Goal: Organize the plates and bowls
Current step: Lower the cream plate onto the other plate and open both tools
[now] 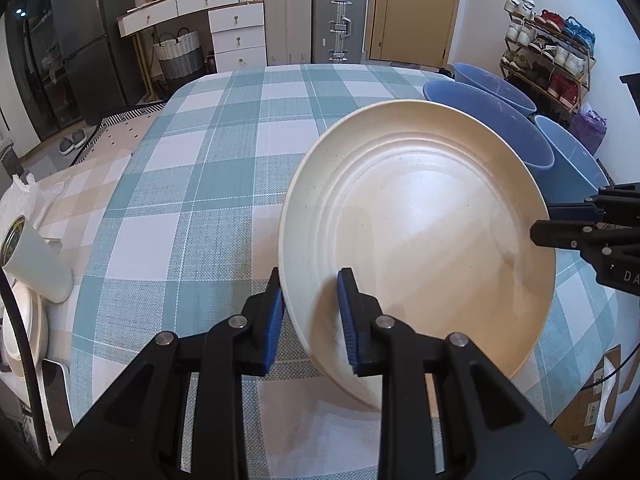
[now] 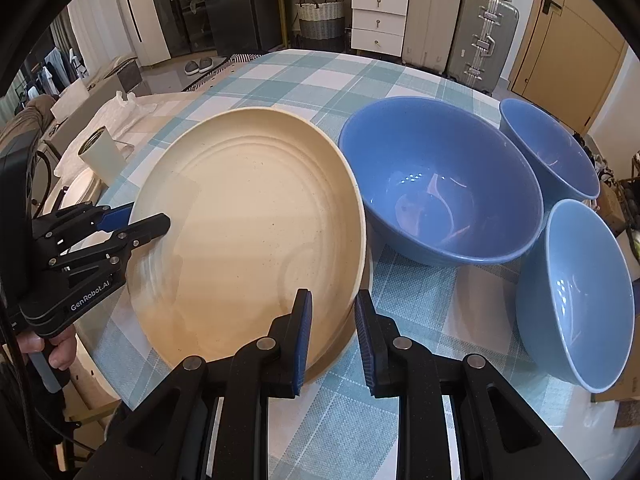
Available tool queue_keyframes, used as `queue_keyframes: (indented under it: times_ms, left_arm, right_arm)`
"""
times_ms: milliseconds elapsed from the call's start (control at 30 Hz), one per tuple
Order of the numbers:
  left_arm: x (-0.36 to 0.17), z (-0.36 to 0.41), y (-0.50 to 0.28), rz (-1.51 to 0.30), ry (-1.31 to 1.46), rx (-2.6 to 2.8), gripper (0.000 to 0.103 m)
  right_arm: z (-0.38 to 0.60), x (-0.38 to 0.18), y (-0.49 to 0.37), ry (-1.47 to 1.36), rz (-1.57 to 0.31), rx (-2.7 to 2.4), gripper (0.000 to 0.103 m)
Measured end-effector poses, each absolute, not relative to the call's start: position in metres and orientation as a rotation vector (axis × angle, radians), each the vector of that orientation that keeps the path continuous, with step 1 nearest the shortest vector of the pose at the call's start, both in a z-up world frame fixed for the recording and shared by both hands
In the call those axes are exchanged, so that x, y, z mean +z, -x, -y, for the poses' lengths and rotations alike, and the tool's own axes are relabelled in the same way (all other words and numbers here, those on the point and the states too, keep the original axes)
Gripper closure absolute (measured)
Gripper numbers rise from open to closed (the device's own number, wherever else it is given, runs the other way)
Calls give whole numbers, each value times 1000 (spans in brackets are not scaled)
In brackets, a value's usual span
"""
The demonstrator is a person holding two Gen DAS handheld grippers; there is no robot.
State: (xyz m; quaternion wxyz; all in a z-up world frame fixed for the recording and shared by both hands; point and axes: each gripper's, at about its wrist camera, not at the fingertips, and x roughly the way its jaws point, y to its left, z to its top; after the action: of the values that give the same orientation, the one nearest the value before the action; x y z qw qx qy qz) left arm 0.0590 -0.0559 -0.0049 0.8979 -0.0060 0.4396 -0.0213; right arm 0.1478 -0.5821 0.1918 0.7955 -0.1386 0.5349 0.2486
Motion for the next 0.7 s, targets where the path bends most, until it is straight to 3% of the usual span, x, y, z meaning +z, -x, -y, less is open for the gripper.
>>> queue_keyframes:
  times_ms: [700]
  left_arm:
    - [-15, 72, -57, -916, -59, -37, 80]
  right_arm:
    - [582, 176, -142, 323, -1167, 512, 79]
